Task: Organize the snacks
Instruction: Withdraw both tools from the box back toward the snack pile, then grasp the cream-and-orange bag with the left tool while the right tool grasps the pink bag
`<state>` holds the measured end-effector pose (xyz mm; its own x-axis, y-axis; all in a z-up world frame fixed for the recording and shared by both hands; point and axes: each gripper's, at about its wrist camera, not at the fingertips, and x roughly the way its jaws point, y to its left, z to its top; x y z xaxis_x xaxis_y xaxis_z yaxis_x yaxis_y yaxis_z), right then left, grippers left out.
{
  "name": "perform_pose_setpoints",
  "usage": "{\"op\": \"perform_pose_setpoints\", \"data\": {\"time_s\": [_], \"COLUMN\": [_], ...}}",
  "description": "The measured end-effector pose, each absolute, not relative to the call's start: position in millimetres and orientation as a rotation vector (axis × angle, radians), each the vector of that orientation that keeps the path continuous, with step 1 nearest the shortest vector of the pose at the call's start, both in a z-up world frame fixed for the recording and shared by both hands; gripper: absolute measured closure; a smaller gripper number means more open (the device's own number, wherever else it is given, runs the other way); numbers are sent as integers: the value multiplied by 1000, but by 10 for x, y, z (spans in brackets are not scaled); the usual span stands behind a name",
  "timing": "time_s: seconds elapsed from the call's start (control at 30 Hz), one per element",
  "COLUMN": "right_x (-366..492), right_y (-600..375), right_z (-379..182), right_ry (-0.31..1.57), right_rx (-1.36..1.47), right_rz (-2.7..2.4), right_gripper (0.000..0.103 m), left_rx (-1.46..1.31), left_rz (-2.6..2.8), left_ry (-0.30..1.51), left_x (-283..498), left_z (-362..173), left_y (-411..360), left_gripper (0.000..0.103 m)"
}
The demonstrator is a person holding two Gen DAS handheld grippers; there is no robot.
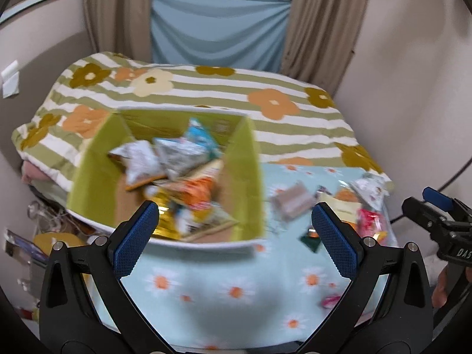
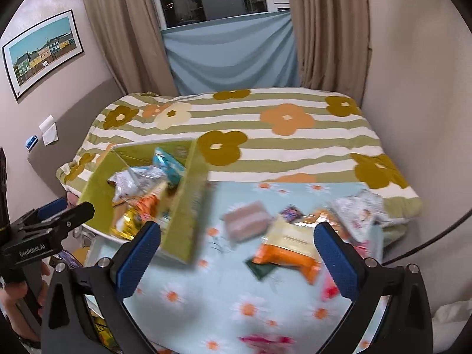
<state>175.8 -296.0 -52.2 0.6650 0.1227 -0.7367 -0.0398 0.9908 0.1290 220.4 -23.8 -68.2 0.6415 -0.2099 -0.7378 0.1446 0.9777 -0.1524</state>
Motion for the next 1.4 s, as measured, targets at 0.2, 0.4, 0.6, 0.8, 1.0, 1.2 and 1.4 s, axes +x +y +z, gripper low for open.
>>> {"op": "perform_pose_setpoints", "data": {"time_s": [0.2,0.4,0.6,0.8,1.0,1.2,1.4], "right_x": [1530,1414,1404,1458,1562,1683,1848], "right_y": [-3541,-3929,-4148,-4296,-4391,-4356,-4277], "right_z": [-659,-917,-1218,-1562,-1856,-2066,-2218], "right_ry": [856,903,953,1002,1040,1048,1064], "right_rx": [82,115,148,204,231,194,72], "right_rz": [71,84,76,54,38,24,16], "right_gripper": [0,0,0,0,0,0,0], "left_rx": [-76,-60,1,57,99,129,164], "left_rz": [-250,-280,-320,-377,-422,-439,-436], "left_ry": [882,944,1008,1081,1196,1272,1332], "left_x": [2060,1991,2103,2383,2715,2920,3030], "left_z": [-805,-1040,-1263,-1562,-2024,-2385,-2667], "left_y": [-936,-1510,-1947,-2295,-2607,-2813,-2946], "left_gripper": [0,0,0,0,0,0,0]}}
